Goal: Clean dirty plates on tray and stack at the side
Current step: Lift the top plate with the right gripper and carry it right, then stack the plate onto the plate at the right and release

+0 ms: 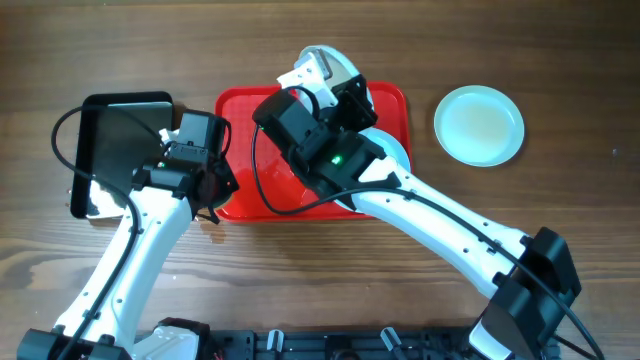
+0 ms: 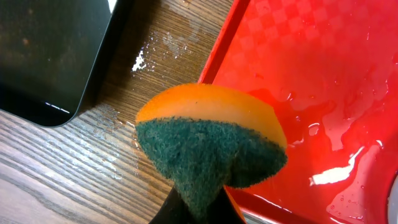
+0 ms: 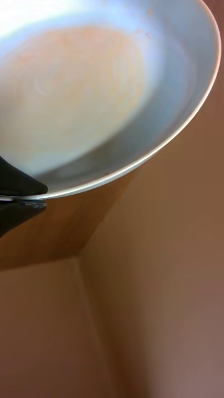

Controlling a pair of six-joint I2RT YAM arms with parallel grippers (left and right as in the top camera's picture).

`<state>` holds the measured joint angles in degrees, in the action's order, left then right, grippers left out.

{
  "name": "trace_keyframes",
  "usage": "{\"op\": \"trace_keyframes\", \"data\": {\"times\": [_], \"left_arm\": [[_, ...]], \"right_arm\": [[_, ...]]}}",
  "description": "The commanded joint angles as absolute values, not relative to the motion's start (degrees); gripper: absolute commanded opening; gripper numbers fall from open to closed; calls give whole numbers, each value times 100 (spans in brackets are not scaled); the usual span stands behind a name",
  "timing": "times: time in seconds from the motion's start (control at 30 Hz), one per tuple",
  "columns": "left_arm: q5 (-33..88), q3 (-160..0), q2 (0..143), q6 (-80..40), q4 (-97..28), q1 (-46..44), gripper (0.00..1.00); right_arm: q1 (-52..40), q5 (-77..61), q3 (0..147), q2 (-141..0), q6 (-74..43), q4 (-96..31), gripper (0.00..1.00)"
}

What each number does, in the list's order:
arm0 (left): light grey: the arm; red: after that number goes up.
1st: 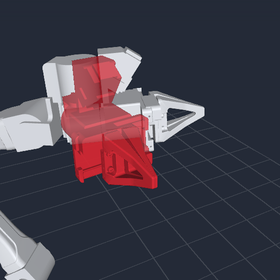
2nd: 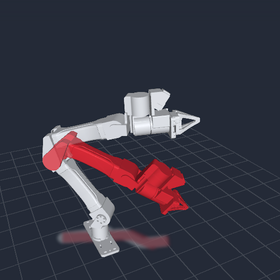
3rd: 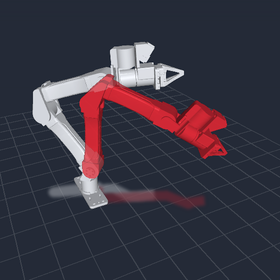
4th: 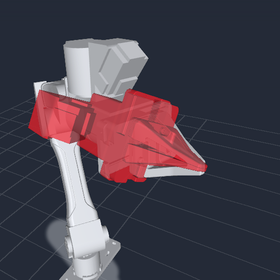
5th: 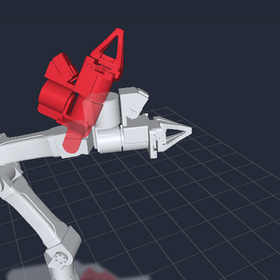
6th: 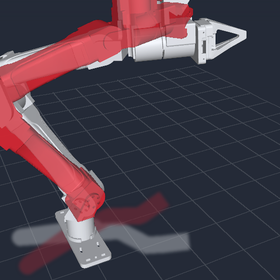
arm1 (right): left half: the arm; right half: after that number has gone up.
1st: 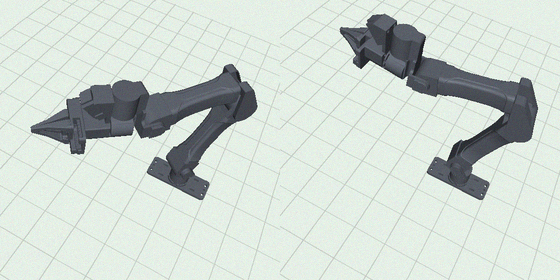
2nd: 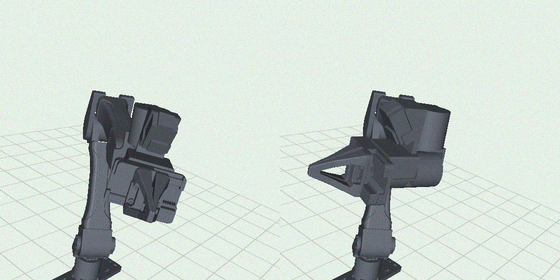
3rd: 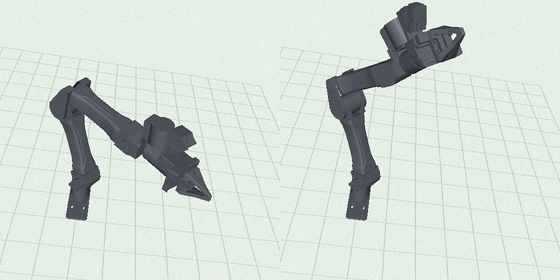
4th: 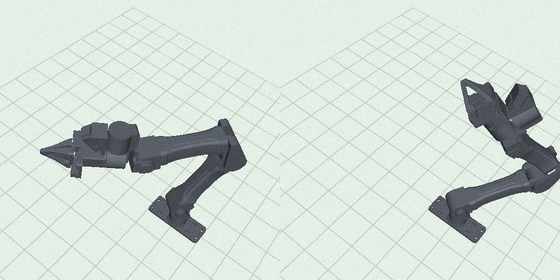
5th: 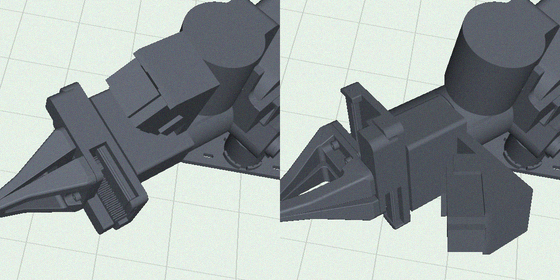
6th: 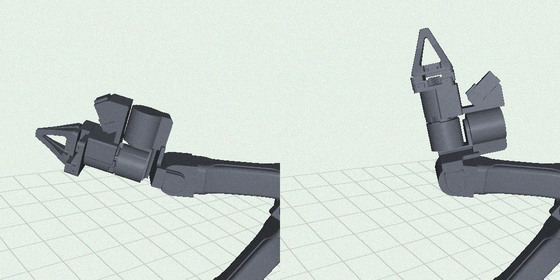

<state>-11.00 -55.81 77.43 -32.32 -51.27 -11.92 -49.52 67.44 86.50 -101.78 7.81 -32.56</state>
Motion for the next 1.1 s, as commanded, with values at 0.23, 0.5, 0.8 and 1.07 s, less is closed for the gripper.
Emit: {"op": "trace_keyframes", "data": {"times": [0.23,0.5,0.8,1.07], "left_arm": [[-834,-5537,7782,-3354,-4995,-1166,4],[-836,-5537,7782,-3400,-4895,-1166,4],[-836,-5537,7782,-3395,-4893,-1166,4],[-836,-5537,7782,-3398,-4886,-1166,4]], "right_arm": [[-4965,6622,8659,-10138,753,-3262,5],[-4901,4169,8659,-10119,-679,-3896,4],[-3120,1712,8678,-9461,-1363,-4230,4],[-261,73,8497,-9699,-1350,-4748,5]]}}
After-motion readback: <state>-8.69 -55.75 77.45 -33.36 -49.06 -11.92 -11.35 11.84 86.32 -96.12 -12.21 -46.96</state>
